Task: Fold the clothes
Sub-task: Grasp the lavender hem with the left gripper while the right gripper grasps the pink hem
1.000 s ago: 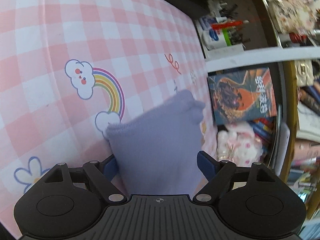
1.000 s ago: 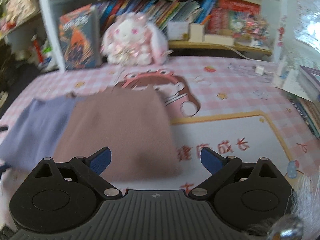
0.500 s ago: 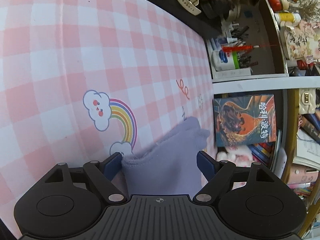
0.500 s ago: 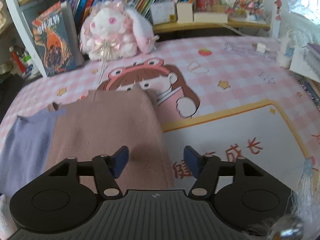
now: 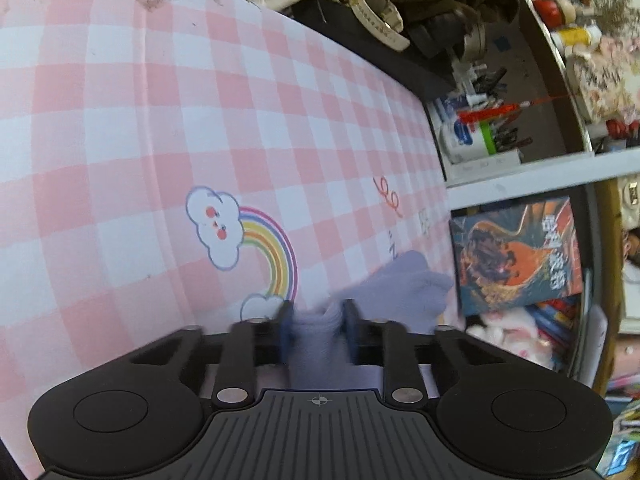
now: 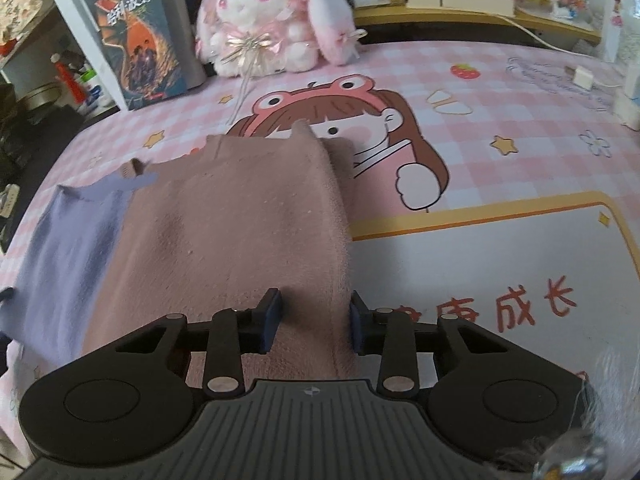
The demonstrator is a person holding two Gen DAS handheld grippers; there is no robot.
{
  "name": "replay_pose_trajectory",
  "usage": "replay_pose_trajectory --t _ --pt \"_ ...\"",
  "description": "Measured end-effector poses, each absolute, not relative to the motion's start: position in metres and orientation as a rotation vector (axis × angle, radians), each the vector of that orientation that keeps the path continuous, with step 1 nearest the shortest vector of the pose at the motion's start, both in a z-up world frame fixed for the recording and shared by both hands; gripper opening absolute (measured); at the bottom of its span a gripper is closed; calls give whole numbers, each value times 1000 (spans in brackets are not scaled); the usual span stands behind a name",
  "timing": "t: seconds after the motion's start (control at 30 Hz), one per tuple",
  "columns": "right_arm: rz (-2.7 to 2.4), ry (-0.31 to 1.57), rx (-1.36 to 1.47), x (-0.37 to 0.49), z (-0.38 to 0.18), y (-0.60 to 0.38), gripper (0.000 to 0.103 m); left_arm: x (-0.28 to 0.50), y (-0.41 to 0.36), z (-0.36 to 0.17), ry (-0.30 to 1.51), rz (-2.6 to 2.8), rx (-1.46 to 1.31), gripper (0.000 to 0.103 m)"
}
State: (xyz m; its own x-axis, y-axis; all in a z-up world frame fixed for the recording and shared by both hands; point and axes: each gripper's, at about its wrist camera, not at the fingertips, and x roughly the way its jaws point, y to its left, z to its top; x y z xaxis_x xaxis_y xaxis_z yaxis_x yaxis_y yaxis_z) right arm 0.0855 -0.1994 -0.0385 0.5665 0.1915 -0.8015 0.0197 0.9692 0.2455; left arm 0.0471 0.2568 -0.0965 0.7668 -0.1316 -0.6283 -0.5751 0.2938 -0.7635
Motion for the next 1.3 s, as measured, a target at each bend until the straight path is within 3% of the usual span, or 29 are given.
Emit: replay_pose_trajectory --t 0.17,0.23,0.33,0.37,0.47,0.63,0.67,0.73,0.8,1.3 --pt "140 969 229 87 -40 -201 32 46 235 -61 555 159 -1078 18" --pt "152 971 225 87 -40 -202 32 45 240 -72 583 204 -1125 20" --pt "166 971 223 89 -40 -203 32 43 246 -91 632 258 -1202 38" --pt "170 971 224 89 -40 -204 32 43 245 -95 644 252 -1209 50" --pt "178 972 220 89 -40 -205 32 45 236 -100 623 221 -1223 53" --pt "184 969 214 88 -40 -204 32 56 229 -101 613 209 -1198 50" --pt "185 969 213 88 -40 -204 32 58 228 -101 613 209 -1194 46" --pt "187 969 213 88 -40 -204 32 62 228 -103 640 218 -1172 24" --pt "186 969 211 88 -40 -203 32 63 231 -106 656 214 -1175 15" --pt "305 985 219 97 -35 -178 37 68 275 -103 637 270 -1127 13"
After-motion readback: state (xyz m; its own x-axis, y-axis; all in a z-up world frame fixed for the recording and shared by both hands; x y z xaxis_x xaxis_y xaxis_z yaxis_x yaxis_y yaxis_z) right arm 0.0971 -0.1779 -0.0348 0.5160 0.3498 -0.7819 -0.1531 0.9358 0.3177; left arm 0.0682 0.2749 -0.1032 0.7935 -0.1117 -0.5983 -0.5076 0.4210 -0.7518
